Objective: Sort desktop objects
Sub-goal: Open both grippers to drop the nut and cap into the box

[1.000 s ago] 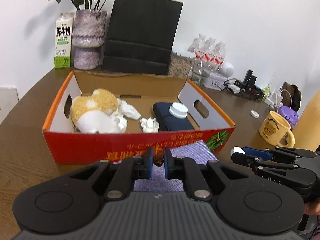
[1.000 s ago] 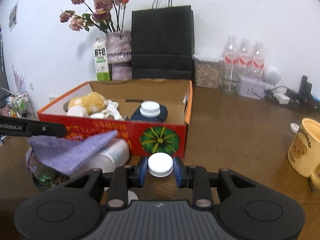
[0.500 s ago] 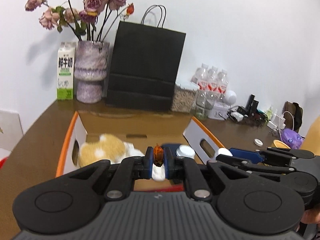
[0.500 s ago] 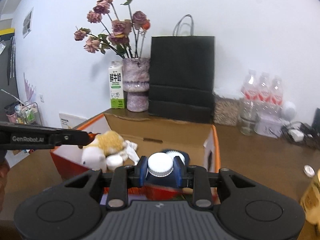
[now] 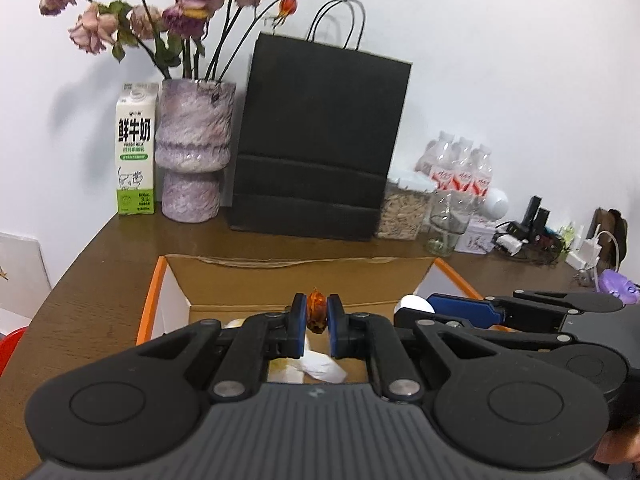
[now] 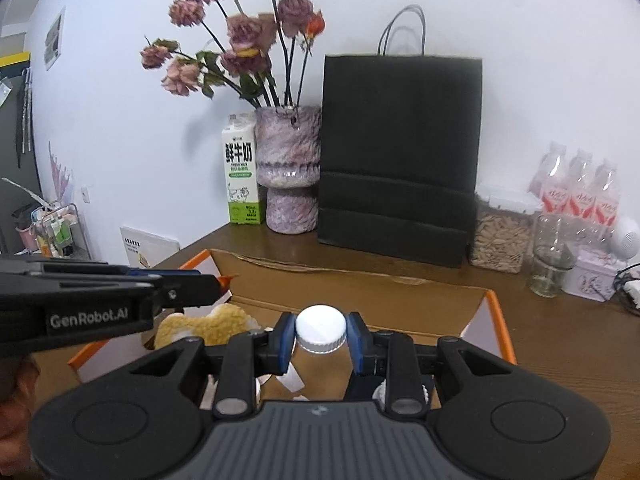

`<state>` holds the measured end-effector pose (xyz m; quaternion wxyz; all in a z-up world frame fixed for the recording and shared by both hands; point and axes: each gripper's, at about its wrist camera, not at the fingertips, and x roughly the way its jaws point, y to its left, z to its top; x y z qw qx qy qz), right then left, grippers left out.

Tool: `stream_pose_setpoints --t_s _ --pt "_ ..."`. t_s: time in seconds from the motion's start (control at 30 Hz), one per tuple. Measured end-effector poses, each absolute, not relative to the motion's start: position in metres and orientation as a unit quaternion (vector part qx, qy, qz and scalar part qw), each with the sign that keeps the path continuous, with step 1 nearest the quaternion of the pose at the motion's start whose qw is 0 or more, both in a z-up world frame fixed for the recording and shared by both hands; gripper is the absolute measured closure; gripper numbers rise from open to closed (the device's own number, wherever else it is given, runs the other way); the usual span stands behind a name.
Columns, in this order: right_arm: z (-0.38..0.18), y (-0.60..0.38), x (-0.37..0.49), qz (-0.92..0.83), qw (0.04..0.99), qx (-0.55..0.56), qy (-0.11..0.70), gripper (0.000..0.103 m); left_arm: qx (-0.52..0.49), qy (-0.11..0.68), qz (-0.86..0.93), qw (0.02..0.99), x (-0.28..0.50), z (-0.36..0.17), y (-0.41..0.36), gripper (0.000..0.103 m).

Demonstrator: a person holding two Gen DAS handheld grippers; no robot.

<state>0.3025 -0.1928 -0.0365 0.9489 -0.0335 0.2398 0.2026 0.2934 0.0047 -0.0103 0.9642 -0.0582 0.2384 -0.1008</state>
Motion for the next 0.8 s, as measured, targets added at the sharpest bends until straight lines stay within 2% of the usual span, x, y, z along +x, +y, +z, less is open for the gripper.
stream_pose_setpoints --t_s 0.33,0.37,0.4,0.43,0.47,0.5,0.6,0.8 --pt "-0.060 -0.191 0.325 0.200 0.937 -0.032 0.284 0.076 -0.033 0.262 -0.074 0.962 0.310 -0.029 0.006 0.090" --pt "-0.060 -0.192 0.324 0.198 0.937 -0.032 0.286 0.068 -0.031 0.262 -0.065 0.963 0.310 -0.029 0.007 0.083" --pt "-0.060 -0.192 0.324 0.196 0.937 -0.031 0.288 0.047 -0.029 0.261 -0.055 0.963 0.309 -0.029 0.007 0.064" --pt "-0.060 -0.193 0.323 0.193 0.937 -0.030 0.289 0.034 -0.027 0.259 -0.043 0.964 0.309 -0.027 0.008 0.051" --pt "-0.059 -0.194 0.322 0.189 0.938 -0.030 0.288 0.009 -0.026 0.256 -0.034 0.966 0.308 -0.026 0.009 0.023" --pt "-0.058 -0.195 0.321 0.183 0.940 -0.031 0.284 0.000 -0.025 0.248 -0.025 0.968 0.307 -0.024 0.010 0.000" --pt "-0.053 -0.194 0.319 0.175 0.944 -0.040 0.278 0.000 -0.023 0.224 -0.012 0.974 0.300 -0.016 0.012 0.000" --pt "-0.051 -0.195 0.318 0.168 0.944 -0.044 0.280 0.000 -0.022 0.230 -0.008 0.973 0.301 -0.014 0.011 0.000"
